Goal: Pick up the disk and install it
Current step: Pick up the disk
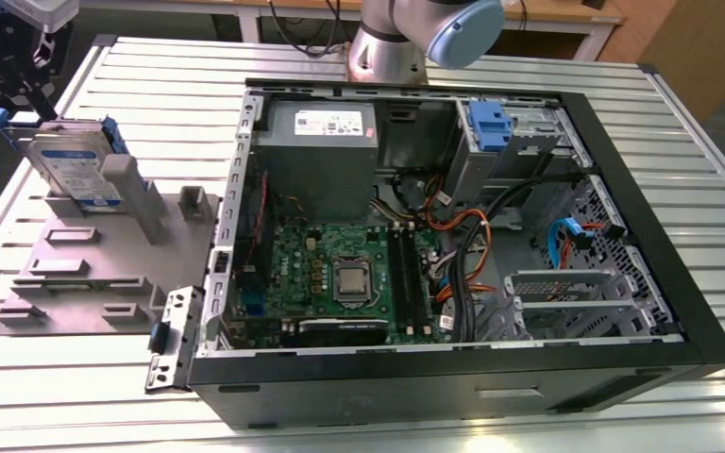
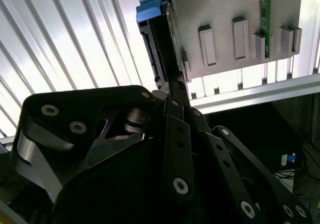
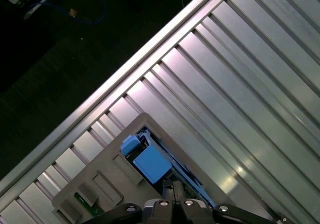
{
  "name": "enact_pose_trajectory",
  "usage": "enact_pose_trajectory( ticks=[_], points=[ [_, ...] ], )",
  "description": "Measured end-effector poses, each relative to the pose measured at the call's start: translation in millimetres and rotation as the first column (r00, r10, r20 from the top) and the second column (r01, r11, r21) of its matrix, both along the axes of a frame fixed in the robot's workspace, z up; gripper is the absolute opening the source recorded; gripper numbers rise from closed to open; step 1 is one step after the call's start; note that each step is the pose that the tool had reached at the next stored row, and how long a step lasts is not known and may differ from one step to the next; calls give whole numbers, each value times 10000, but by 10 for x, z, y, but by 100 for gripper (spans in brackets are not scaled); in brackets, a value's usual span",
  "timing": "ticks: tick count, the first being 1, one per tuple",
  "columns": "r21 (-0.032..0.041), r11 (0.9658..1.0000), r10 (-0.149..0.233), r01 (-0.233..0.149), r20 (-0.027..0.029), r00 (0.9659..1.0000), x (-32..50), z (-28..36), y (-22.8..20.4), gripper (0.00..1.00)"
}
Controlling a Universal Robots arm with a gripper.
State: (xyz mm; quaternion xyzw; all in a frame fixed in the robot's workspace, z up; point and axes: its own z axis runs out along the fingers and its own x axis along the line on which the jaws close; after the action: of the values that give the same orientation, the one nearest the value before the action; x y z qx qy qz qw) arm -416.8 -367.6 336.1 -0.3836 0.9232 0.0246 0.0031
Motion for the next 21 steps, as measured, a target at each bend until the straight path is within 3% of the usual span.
enact_pose_trajectory(
  ticks=[7,13,17,21],
  points=[
    [0,10000,64,-64,0,10000,0,0,0,11],
    [0,9969,784,-784,0,9969,0,-4,0,11],
    [0,9886,1507,-1507,0,9886,0,-9,0,11],
    [0,9751,2219,-2219,0,9751,0,-10,0,11]
  ],
)
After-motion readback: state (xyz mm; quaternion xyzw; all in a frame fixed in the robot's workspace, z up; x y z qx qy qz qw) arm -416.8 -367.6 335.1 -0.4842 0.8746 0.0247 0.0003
